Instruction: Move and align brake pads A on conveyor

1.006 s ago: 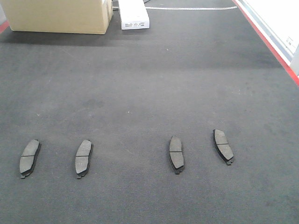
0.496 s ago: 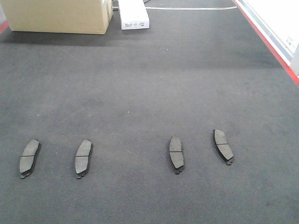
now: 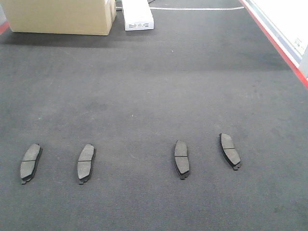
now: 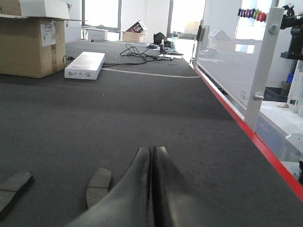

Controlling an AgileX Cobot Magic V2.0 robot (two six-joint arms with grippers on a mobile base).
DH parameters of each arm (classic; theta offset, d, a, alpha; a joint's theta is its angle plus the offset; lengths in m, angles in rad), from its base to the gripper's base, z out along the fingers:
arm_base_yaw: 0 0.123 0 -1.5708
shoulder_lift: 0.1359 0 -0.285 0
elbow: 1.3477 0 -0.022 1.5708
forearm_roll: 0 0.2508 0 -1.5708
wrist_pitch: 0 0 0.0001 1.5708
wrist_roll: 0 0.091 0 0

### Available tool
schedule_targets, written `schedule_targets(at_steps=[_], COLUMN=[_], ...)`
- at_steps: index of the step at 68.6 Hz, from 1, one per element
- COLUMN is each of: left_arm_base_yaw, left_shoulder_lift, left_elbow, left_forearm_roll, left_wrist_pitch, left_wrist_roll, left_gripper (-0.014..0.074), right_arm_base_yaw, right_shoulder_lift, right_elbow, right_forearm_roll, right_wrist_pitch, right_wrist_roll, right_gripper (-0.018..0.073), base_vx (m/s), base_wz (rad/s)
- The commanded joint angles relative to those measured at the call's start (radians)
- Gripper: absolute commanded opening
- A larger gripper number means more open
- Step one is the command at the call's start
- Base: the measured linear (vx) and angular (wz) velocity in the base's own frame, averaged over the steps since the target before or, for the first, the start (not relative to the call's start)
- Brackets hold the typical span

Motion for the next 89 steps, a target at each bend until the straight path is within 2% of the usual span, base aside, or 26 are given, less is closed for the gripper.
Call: schedule_targets(at_steps=[1,89], left_arm_base_yaw=[0.002,0.002], left_shoulder_lift=[-0.016,-0.015], left_elbow=[0.024,0.024], left_forearm_roll=[-0.008,-0.008], left_wrist_pitch=[-0.075,-0.075], left_wrist_roll=[-0.006,-0.006], left_gripper=[-0.0006,-0.0006], right_arm_base_yaw=[-0.008,-0.008], right_shoulder_lift=[0.015,-0.011], right_elbow=[0.015,0.012], right_forearm_roll=[-0.007,0.009], right_wrist_pitch=[-0.149,-0.153], right_wrist_roll=[-0.003,0.003], right_gripper=[-0.0010,-0.0010], base_vx=[0.00,0.00], base_wz=[0.00,0.00])
